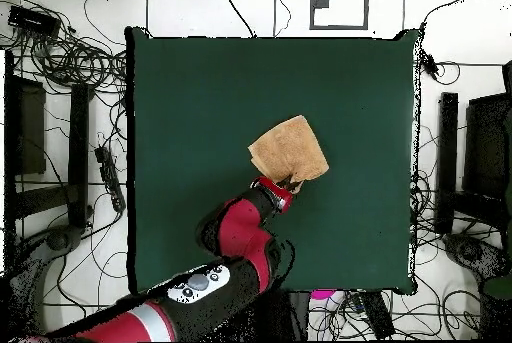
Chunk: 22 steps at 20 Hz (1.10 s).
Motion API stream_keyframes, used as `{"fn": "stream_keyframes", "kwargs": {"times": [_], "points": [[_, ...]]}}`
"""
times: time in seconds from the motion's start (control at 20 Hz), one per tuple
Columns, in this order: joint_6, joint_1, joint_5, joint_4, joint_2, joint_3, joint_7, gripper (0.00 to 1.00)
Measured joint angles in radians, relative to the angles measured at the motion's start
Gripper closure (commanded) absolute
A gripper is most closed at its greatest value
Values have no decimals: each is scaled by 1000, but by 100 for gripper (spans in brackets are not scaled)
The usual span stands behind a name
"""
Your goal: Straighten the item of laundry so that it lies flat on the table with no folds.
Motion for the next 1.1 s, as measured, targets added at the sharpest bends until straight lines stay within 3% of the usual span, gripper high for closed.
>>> {"fn": "stream_keyframes", "kwargs": {"times": [0.5, 0.75, 1.1], "points": [[0, -114, 20, 103, -164, 32, 14, 100], [23, -76, 57, 136, -217, -10, 14, 100], [142, 68, 104, 141, -246, -124, 14, 100]]}}
